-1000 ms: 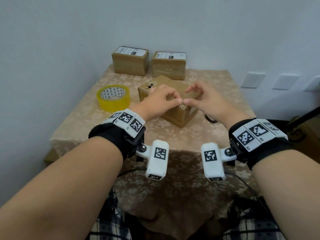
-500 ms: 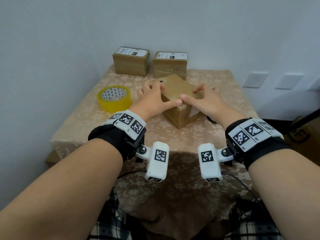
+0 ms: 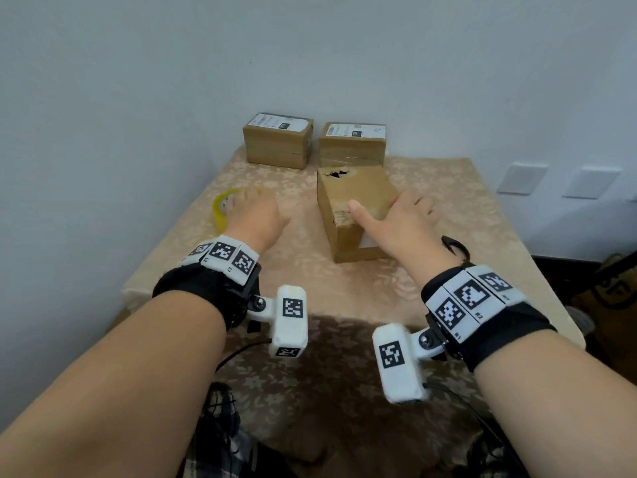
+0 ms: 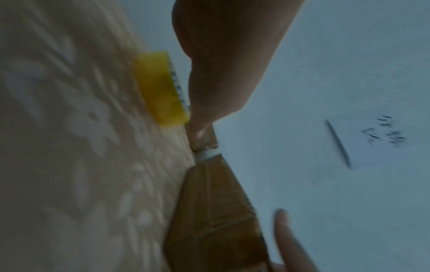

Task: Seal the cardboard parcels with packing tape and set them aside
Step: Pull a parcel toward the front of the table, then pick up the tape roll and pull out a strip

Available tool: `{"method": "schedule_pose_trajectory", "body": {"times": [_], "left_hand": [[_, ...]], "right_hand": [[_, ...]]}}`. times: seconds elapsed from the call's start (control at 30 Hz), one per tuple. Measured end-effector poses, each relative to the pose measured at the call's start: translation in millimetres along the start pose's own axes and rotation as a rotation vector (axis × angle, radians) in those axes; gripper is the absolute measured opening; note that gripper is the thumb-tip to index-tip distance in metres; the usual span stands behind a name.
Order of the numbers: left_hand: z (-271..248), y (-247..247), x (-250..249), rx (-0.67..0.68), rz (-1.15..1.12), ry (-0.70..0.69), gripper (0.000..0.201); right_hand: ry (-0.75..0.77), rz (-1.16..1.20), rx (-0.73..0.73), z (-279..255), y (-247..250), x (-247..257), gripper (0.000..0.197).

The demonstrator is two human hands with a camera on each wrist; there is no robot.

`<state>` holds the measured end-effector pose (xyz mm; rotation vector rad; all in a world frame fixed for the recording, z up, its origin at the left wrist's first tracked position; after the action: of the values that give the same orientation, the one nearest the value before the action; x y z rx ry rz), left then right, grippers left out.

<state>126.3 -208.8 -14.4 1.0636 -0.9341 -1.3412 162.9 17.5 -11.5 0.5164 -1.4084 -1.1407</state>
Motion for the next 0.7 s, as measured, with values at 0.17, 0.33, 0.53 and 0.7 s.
{"method": "schedule_pose_trajectory", "body": {"times": [0.17, 0.33, 0.53, 0.7], "left_hand": [[-5, -8, 19, -0.012, -0.018, -0.02, 0.021], [7, 23, 14, -0.157, -0.765, 0.1, 0.024], [-11, 77, -54, -0.059, -1.511, -0.067, 0.012], [-25, 73, -90, 0.231, -1.615, -0.082, 0.012]], "right_hand": [[0.039, -0.04, -0.017, 5, -2, 9, 0.09], [0.186, 0.318, -0.105, 7, 18, 28, 0.053], [0.314, 0.832, -0.001, 0, 45, 59, 0.04], [0.34, 0.984, 0.021, -11, 62, 53, 0.01]]}}
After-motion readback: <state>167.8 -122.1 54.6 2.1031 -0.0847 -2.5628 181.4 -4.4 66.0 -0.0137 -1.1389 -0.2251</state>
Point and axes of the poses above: each hand's wrist, its own z-axis towards the middle knuckle, its own y-axis out of the back of the hand, x = y × z, the point moved 6 cm from there along z, towards the middle knuckle, and after that the axes turned 9 degrees about -x, right-handed, at the moved point
